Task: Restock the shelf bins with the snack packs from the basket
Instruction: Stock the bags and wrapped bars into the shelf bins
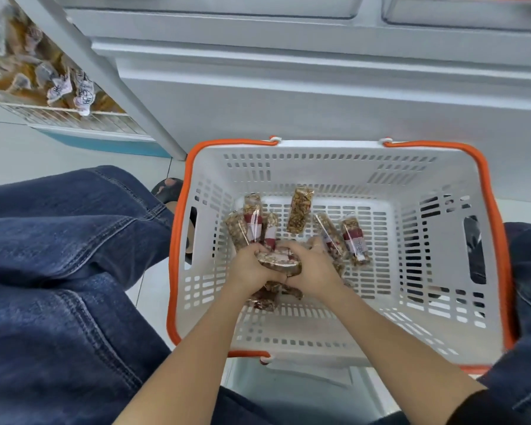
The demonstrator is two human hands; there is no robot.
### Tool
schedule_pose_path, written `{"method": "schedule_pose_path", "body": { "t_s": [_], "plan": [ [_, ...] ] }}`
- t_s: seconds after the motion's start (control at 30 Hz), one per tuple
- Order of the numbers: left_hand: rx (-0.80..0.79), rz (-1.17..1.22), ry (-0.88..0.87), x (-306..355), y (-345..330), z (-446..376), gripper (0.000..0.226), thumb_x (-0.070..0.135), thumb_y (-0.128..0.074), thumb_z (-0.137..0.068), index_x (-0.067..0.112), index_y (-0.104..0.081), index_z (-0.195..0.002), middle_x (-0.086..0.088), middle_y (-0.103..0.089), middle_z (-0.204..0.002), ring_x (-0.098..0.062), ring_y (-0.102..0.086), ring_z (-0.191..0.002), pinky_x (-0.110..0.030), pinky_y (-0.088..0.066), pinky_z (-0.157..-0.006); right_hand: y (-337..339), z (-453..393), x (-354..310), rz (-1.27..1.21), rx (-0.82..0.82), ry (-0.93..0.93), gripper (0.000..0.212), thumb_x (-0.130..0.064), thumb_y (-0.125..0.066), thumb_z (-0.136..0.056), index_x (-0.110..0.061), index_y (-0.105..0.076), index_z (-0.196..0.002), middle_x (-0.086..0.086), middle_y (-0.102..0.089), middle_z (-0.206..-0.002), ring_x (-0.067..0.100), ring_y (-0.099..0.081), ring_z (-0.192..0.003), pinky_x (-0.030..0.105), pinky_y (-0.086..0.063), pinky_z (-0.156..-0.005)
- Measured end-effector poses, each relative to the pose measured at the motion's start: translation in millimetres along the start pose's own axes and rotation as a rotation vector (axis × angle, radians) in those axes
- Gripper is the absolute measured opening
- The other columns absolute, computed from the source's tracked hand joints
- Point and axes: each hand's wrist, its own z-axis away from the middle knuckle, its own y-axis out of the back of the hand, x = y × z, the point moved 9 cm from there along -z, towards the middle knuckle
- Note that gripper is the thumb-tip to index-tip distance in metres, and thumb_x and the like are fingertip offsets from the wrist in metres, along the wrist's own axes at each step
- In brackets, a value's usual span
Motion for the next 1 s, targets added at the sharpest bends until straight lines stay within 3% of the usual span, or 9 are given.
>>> {"method": "schedule_pose_path", "body": {
  "t_s": [0.1,0.23,0.37,0.47,0.53,0.63,0.73,0.87,1.0],
  "plan": [
    [-0.025,-0.019,-0.14,50.3,0.2,10.8,0.049,0.002,-0.088,-0.051,0.018,-0.051,-0.079,0.002,-0.067,-0.088,-0.019,-0.064,-0.085,-0.032,-0.052,-0.071,42.5,9.9,-3.7,-0.074,0.096,-0.008,0.068,-0.018,-0.076,-0.071,-0.039,-0.049,-0.129,0.008,-0.033,-0.122,0.02,-0.053,-0.086,0.029,-0.049,-0.085],
    [-0.086,0.009,-0.325,117.3,-1.9,41.8,0.047,0.007,-0.086,-0.06,0.024,-0.048,-0.081,0.009,-0.063,-0.082,-0.009,-0.06,-0.075,-0.015,-0.045,-0.061,111.1,33.2,-14.8,-0.104,0.177,0.02,0.063,-0.011,-0.076,-0.068,-0.034,-0.054,-0.123,0.003,-0.033,-0.111,0.025,-0.054,-0.095,0.036,-0.051,-0.089],
    [-0.144,0.055,-0.516,192.4,5.9,87.2,0.042,0.017,-0.082,-0.071,0.026,-0.051,-0.096,0.013,-0.061,-0.081,-0.005,-0.06,-0.072,-0.013,-0.044,-0.057,195.1,69.4,-40.4,-0.072,0.362,0.116,0.065,-0.004,-0.074,-0.067,-0.029,-0.056,-0.124,-0.007,-0.034,-0.105,0.025,-0.049,-0.111,0.031,-0.048,-0.088],
    [-0.166,0.105,-0.7,252.5,17.2,127.4,0.041,0.024,-0.08,-0.074,0.026,-0.053,-0.106,0.018,-0.059,-0.078,0.008,-0.058,-0.067,-0.009,-0.043,-0.058,264.6,108.4,-64.9,-0.05,0.574,0.219,0.064,-0.007,-0.076,-0.067,-0.04,-0.055,-0.118,-0.003,-0.038,-0.115,0.006,-0.045,-0.108,0.023,-0.047,-0.086],
    [-0.163,0.056,-0.841,290.1,22.9,151.7,0.041,0.031,-0.079,-0.075,0.033,-0.053,-0.106,0.019,-0.061,-0.097,0.002,-0.062,-0.086,-0.013,-0.048,-0.071,312.8,139.2,-79.2,-0.043,0.738,0.29,0.066,-0.005,-0.079,-0.065,-0.044,-0.053,-0.111,0.0,-0.037,-0.115,-0.012,-0.044,-0.09,0.004,-0.039,-0.081],
    [0.001,-0.099,-1.055,340.2,46.2,172.1,0.034,0.025,-0.074,-0.08,0.034,-0.05,-0.102,0.018,-0.057,-0.107,-0.003,-0.056,-0.1,-0.017,-0.043,-0.084,383.4,183.6,-93.0,-0.027,0.968,0.336,0.065,-0.001,-0.082,-0.061,-0.03,-0.06,-0.115,0.003,-0.036,-0.117,-0.009,-0.039,-0.078,-0.009,-0.025,-0.078],
    [0.327,-0.353,-1.272,393.2,71.3,186.5,0.032,0.015,-0.067,-0.084,0.016,-0.057,-0.114,0.0,-0.056,-0.12,-0.017,-0.049,-0.114,-0.025,-0.035,-0.096,445.8,210.9,-103.8,0.05,1.136,0.351,0.061,-0.009,-0.083,-0.06,-0.02,-0.062,-0.117,0.011,-0.042,-0.116,-0.001,-0.035,-0.093,-0.006,-0.025,-0.082],
    [0.533,-0.665,-1.373,451.4,63.0,178.3,0.043,0.027,-0.06,-0.087,0.017,-0.052,-0.128,0.0,-0.052,-0.131,-0.022,-0.04,-0.125,-0.033,-0.027,-0.105,496.4,209.2,-103.3,-0.054,1.193,0.369,0.037,-0.031,-0.07,-0.062,-0.035,-0.055,-0.096,-0.005,-0.054,-0.086,0.019,-0.049,-0.091,0.026,-0.038,-0.07],
    [0.739,-1.068,-1.34,445.3,34.2,148.2,0.043,0.031,-0.07,-0.077,0.009,-0.057,-0.112,-0.012,-0.062,-0.103,-0.033,-0.057,-0.1,-0.039,-0.018,-0.107,520.9,194.7,-96.7,-0.092,1.166,0.335,0.028,-0.029,-0.072,-0.072,-0.032,-0.052,-0.092,-0.015,-0.056,-0.078,0.012,-0.052,-0.077,0.019,-0.037,-0.058]
  ]
}}
